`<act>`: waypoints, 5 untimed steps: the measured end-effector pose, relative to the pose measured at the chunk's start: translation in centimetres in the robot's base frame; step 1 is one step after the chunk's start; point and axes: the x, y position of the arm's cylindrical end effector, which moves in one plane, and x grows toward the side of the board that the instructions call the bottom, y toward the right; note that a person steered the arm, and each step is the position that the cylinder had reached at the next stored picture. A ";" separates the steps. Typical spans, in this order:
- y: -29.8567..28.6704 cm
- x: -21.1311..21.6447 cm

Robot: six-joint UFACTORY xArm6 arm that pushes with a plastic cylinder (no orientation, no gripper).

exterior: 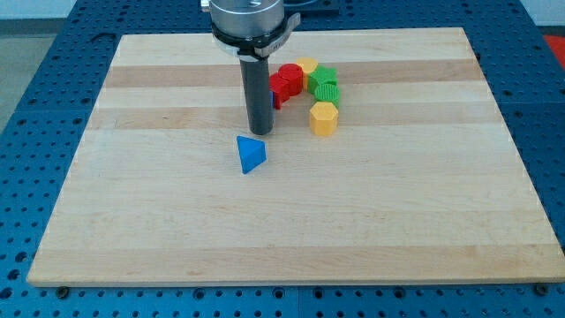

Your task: Move blue triangle closer to the blue cube

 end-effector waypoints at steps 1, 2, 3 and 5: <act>-3.5 0.3; -9.4 0.7; -12.9 3.5; -12.0 6.9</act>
